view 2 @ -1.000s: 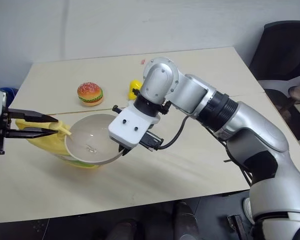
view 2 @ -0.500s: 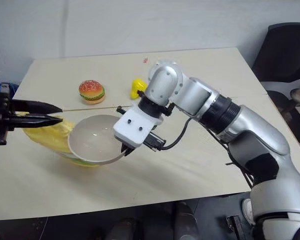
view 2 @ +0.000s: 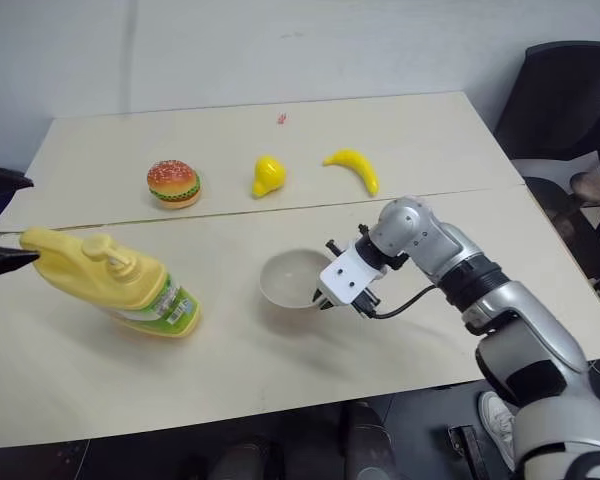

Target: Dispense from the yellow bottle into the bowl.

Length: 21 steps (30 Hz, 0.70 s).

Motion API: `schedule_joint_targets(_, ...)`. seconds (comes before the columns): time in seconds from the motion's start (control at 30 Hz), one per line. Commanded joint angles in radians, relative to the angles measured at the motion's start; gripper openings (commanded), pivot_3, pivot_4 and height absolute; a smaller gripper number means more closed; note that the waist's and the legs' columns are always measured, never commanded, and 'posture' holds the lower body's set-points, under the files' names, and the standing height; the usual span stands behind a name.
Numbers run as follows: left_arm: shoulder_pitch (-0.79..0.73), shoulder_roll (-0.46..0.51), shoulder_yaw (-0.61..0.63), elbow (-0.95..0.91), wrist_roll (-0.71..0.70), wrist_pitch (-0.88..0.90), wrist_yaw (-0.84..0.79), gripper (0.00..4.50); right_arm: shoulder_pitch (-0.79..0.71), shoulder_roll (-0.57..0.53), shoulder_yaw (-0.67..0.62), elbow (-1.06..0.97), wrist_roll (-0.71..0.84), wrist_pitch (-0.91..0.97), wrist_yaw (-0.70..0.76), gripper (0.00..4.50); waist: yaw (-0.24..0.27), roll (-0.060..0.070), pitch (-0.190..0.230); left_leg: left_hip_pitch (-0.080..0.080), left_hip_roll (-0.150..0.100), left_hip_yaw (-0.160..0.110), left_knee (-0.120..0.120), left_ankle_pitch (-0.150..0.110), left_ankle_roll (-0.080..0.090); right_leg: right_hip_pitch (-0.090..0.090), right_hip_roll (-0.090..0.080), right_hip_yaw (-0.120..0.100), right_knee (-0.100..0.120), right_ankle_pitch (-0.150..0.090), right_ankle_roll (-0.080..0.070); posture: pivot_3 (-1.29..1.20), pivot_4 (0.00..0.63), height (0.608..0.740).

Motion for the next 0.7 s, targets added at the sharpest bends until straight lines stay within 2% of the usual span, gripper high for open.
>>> schedule_joint_targets(0.03,0.042,-0.023,0.053,-0.036,0.041,-0.023,-0.023,4.50,0.000,0.030,-0.063,0.031,-0.020,-0.027,-0.012,2.13,0.000,0.000,0.000,0.000,0.001,0.000,0.000,0.000,-0.001,0.000,0.001,0.000,0.000,0.000,-0.001,0.00,0.150,0.740)
schedule_joint_targets(0.23,0.071,-0.056,0.061,-0.065,0.047,-0.046,-0.017,4.50,0.001,0.025,-0.144,0.018,0.014,0.030,0.041,4.30,0.007,0.000,0.000,0.000,0.001,-0.001,0.001,0.000,-0.001,0.000,0.000,0.000,0.000,0.000,-0.001,0.00,0.150,0.740)
schedule_joint_targets(0.27,0.073,-0.059,0.063,-0.067,0.047,-0.050,-0.015,4.50,0.003,0.021,-0.158,0.011,0.024,0.041,0.053,4.44,0.007,0.000,0.000,0.000,0.001,-0.001,0.001,0.000,-0.001,0.000,0.000,-0.001,0.000,0.000,-0.001,0.00,0.150,0.740)
schedule_joint_targets(0.4,0.116,-0.097,0.101,-0.076,0.070,-0.056,-0.013,4.50,0.001,-0.086,-0.235,-0.072,0.201,0.292,0.145,4.44,0.008,0.001,0.000,-0.001,0.001,-0.001,0.001,0.000,-0.001,0.000,0.000,-0.001,0.001,0.000,-0.001,0.00,0.150,0.740)
schedule_joint_targets(0.57,0.225,-0.184,0.218,-0.123,0.087,-0.022,-0.012,4.50,-0.004,-0.245,-0.312,-0.141,0.441,0.723,0.148,4.44,0.011,0.001,0.001,-0.001,0.001,-0.002,0.001,0.000,-0.001,0.000,0.000,-0.001,0.000,0.000,-0.001,0.00,0.150,0.740)
schedule_joint_targets(0.7,0.297,-0.252,0.307,-0.185,0.063,0.031,0.022,4.50,0.037,-0.358,-0.356,-0.147,0.536,0.899,0.148,4.44,0.014,0.001,0.001,-0.001,0.002,-0.001,0.001,0.000,-0.001,0.000,0.000,-0.001,0.000,0.000,-0.002,0.00,0.150,0.740)
